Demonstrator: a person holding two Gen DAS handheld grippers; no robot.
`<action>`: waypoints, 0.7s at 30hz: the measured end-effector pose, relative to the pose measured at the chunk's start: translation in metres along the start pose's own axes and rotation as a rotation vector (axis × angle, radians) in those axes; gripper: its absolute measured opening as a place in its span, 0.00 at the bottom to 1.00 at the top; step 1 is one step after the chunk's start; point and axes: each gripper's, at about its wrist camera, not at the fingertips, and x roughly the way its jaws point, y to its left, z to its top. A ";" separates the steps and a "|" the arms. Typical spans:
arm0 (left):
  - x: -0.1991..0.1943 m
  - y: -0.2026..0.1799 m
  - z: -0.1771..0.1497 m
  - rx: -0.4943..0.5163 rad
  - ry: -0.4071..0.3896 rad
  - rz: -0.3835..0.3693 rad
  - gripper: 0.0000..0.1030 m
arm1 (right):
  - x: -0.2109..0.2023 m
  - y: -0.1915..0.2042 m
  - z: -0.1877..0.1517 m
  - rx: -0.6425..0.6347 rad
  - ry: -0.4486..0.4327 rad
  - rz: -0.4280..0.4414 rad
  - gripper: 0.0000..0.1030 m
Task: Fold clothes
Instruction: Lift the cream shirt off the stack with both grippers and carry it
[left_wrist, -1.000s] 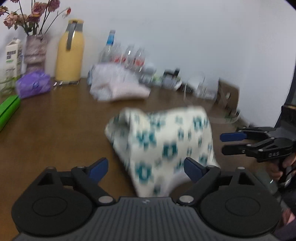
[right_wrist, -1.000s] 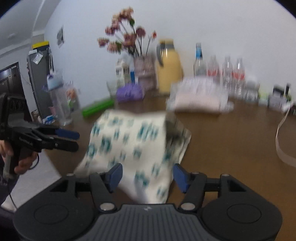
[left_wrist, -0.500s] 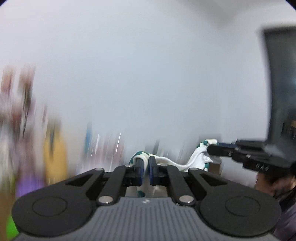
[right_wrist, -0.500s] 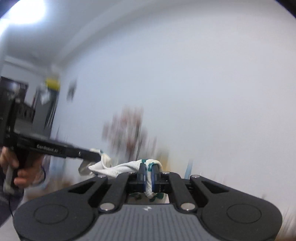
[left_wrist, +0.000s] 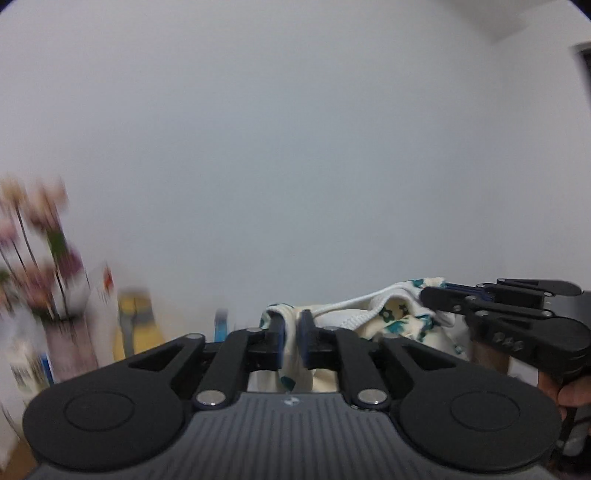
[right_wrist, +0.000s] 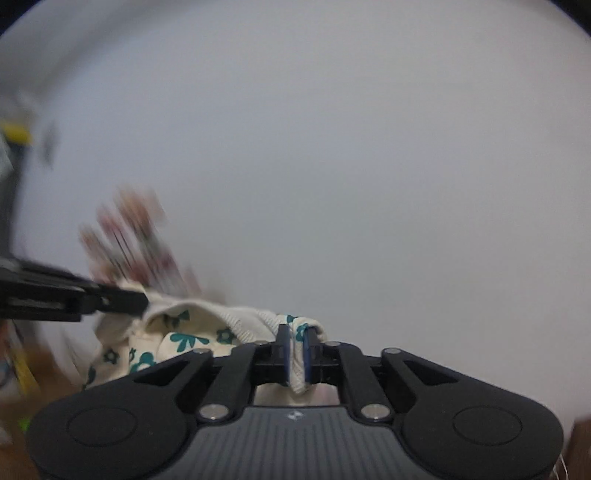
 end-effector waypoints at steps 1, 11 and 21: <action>0.029 0.004 -0.016 -0.007 0.078 0.049 0.59 | 0.018 0.001 -0.021 -0.012 0.083 -0.011 0.16; -0.001 0.013 -0.249 0.151 0.464 -0.091 0.70 | -0.061 0.077 -0.258 -0.097 0.353 0.311 0.56; -0.014 0.020 -0.265 -0.013 0.491 -0.159 0.03 | -0.098 0.077 -0.282 0.138 0.267 0.224 0.01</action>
